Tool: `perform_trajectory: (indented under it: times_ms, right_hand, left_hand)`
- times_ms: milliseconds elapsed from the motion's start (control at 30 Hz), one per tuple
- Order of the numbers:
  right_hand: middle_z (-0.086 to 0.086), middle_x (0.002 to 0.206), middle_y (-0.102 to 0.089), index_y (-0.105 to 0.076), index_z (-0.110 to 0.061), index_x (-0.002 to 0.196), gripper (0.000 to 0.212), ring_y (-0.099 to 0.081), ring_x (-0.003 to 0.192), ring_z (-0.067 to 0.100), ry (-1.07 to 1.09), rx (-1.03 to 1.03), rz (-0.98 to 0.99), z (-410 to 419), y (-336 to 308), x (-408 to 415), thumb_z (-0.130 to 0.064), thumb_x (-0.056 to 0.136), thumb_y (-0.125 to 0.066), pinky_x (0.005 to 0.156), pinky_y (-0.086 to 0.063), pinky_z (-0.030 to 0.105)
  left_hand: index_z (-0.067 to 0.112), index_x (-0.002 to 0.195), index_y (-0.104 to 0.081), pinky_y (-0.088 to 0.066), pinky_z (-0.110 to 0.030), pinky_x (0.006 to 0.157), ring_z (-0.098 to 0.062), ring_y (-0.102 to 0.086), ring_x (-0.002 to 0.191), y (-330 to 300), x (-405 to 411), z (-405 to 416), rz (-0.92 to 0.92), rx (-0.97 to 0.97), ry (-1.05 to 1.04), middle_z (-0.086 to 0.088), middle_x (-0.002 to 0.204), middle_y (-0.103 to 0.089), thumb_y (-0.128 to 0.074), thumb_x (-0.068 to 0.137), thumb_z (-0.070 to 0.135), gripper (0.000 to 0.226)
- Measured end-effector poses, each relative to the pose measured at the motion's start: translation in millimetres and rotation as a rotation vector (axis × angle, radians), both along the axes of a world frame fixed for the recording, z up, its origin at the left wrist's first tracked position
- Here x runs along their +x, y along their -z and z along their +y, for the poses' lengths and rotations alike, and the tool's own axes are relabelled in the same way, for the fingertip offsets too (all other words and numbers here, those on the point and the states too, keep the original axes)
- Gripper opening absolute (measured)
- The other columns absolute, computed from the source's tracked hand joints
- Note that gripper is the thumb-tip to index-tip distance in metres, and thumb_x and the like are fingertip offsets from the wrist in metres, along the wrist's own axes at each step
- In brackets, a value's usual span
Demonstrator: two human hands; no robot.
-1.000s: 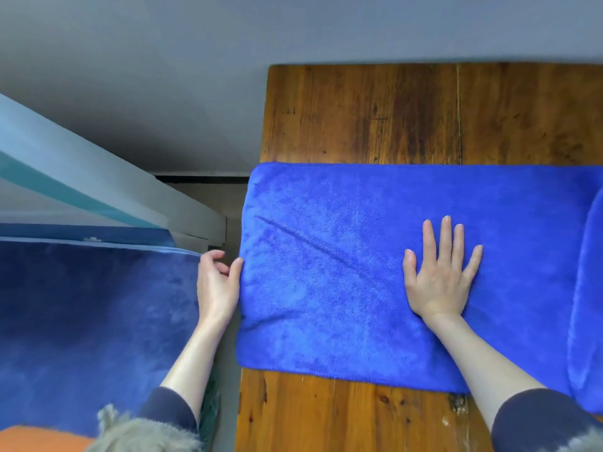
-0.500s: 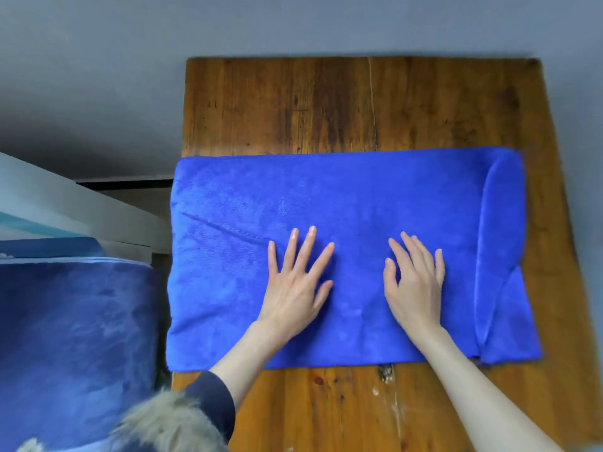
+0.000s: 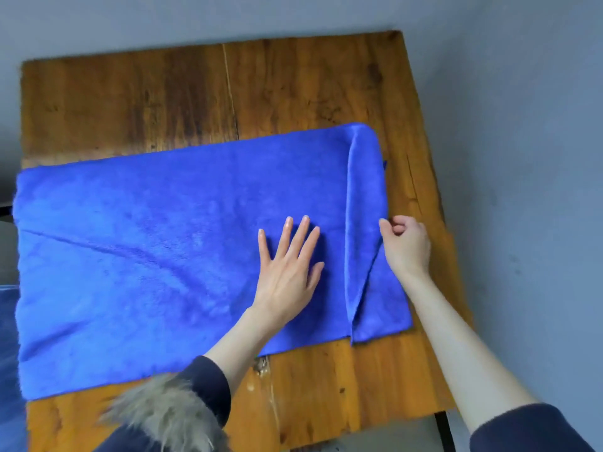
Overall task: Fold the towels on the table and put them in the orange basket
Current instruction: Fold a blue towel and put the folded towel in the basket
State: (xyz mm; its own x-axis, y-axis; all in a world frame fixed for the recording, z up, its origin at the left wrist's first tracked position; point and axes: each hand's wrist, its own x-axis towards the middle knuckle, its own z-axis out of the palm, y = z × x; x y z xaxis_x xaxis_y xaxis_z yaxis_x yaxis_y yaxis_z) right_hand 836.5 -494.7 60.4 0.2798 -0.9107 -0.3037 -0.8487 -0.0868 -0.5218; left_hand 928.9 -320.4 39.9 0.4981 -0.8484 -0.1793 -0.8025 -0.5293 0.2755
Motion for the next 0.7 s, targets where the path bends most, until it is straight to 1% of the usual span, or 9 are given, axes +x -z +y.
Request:
perform_trajectory:
  times_ms: [67,133,267,333,400,467,567,600,700]
  right_hand:
    - [0.010,0.109,-0.062,-0.063,-0.008,0.107,0.026,-0.053,0.108,0.026,-0.082,0.050,-0.029,-12.7,-1.7,5.7,-0.026,0.091,-0.057,0.088,-0.036,0.029]
    - [0.008,0.107,-0.063,-0.064,-0.008,0.102,0.022,-0.056,0.103,0.026,-0.148,0.054,-0.065,-24.0,-7.3,10.0,-0.025,0.091,-0.056,0.084,-0.038,0.029]
    - [-0.002,0.084,-0.056,-0.056,-0.011,0.099,0.016,-0.053,0.082,0.024,-0.126,-0.080,-0.152,-58.6,-27.8,8.8,-0.024,0.095,-0.049,0.067,-0.031,0.026]
    - [-0.005,0.081,-0.052,-0.055,-0.011,0.100,0.011,-0.048,0.075,0.018,-0.118,-0.134,-0.204,-81.0,-34.3,5.0,-0.018,0.094,-0.049,0.064,-0.030,0.024]
    - [-0.006,0.084,-0.053,-0.054,-0.011,0.106,0.015,-0.048,0.075,0.014,-0.096,-0.095,-0.257,-100.1,-34.6,3.2,-0.011,0.092,-0.050,0.068,-0.037,0.022]
    - [-0.006,0.085,-0.054,-0.050,-0.013,0.117,0.028,-0.051,0.076,0.011,-0.020,0.034,-0.306,-113.8,-32.1,2.5,-0.010,0.090,-0.053,0.072,-0.040,0.017]
    - [-0.005,0.094,-0.059,-0.044,-0.013,0.130,0.043,-0.054,0.091,0.012,0.121,0.266,-0.327,-127.0,-24.7,-3.1,-0.022,0.090,-0.057,0.082,-0.041,0.023]
    - [-0.003,0.099,-0.060,-0.048,-0.013,0.128,0.040,-0.055,0.095,0.014,0.130,0.300,-0.301,-129.4,-22.4,-7.0,-0.025,0.091,-0.056,0.085,-0.042,0.025]
    - [0.007,0.103,-0.066,-0.062,-0.006,0.103,0.024,-0.060,0.103,0.025,0.122,0.306,-0.226,-130.2,-17.7,-26.0,-0.025,0.092,-0.054,0.089,-0.046,0.032]
  left_hand:
    - [0.013,0.138,-0.041,-0.012,-0.063,0.106,-0.029,-0.028,0.139,-1.2,-5.6,-17.3,0.010,-0.013,-0.038,-0.005,0.149,-0.035,-0.031,0.091,0.037,0.053]
    - [0.013,0.139,-0.040,-0.007,-0.060,0.108,-0.029,-0.024,0.141,-2.8,-9.5,-31.7,0.020,-0.017,-0.049,-0.004,0.151,-0.033,-0.030,0.092,0.038,0.053]
    - [0.013,0.137,-0.041,-0.013,-0.062,0.107,-0.031,-0.027,0.140,-5.1,-12.5,-49.3,-0.023,0.004,-0.023,-0.006,0.149,-0.036,-0.031,0.092,0.037,0.052]
    - [0.013,0.137,-0.042,-0.014,-0.063,0.106,-0.032,-0.028,0.139,-5.5,-11.8,-56.9,-0.044,0.013,-0.013,-0.007,0.149,-0.036,-0.031,0.092,0.037,0.052]
    - [0.012,0.136,-0.043,-0.016,-0.065,0.105,-0.033,-0.030,0.138,-5.2,-11.7,-63.9,-0.054,0.030,-0.001,-0.008,0.148,-0.037,-0.031,0.091,0.037,0.052]
    - [0.013,0.136,-0.043,-0.019,-0.069,0.101,-0.035,-0.031,0.137,-2.3,-13.7,-68.5,-0.048,0.062,0.015,-0.009,0.148,-0.037,-0.031,0.091,0.038,0.053]
    - [0.017,0.139,-0.038,-0.020,-0.071,0.099,-0.034,-0.026,0.139,4.9,-17.3,-69.9,-0.023,0.109,0.019,-0.010,0.150,-0.032,-0.031,0.089,0.043,0.057]
    - [0.018,0.141,-0.035,-0.019,-0.071,0.099,-0.033,-0.023,0.139,7.0,-17.8,-69.5,-0.029,0.123,0.019,-0.009,0.151,-0.031,-0.031,0.088,0.045,0.059]
    - [0.021,0.143,-0.029,-0.017,-0.070,0.100,-0.030,-0.016,0.139,10.2,-17.7,-68.1,-0.031,0.140,0.025,-0.008,0.152,-0.028,-0.030,0.089,0.048,0.061]
